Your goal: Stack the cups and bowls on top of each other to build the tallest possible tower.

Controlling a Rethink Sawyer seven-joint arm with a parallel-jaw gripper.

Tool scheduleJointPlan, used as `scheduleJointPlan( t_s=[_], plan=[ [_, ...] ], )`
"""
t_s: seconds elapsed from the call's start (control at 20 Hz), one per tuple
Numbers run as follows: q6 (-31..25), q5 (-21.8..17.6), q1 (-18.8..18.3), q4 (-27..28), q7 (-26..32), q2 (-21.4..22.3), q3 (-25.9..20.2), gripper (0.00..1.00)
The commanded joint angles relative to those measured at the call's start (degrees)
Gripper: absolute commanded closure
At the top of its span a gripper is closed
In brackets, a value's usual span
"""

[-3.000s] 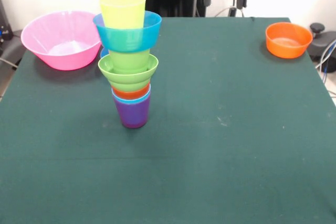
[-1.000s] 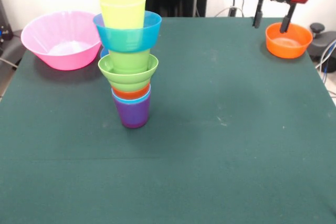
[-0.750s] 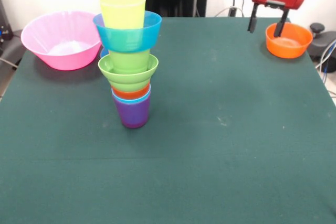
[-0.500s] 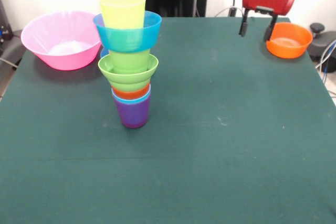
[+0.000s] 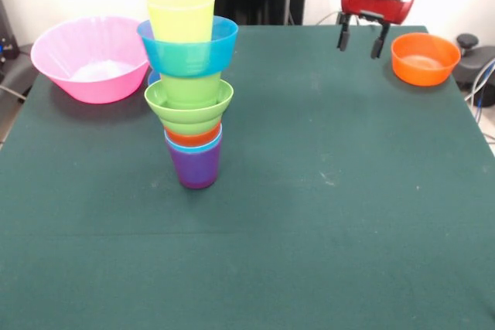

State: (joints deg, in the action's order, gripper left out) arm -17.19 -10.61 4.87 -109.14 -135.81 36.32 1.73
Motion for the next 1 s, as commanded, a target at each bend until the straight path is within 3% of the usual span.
scheduleJointPlan(
  t_s=[0.05,0.55,1.0],
  plan=[
    [0.33,4.35,1.59,-5.56,-9.58,3.00,-2.81,0.00],
    [0.80,7.99,7.24,-8.75,-11.59,6.98,0.67,0.00],
    [6.74,10.90,11.82,-11.54,-13.37,5.54,2.74,0.00]
  ],
)
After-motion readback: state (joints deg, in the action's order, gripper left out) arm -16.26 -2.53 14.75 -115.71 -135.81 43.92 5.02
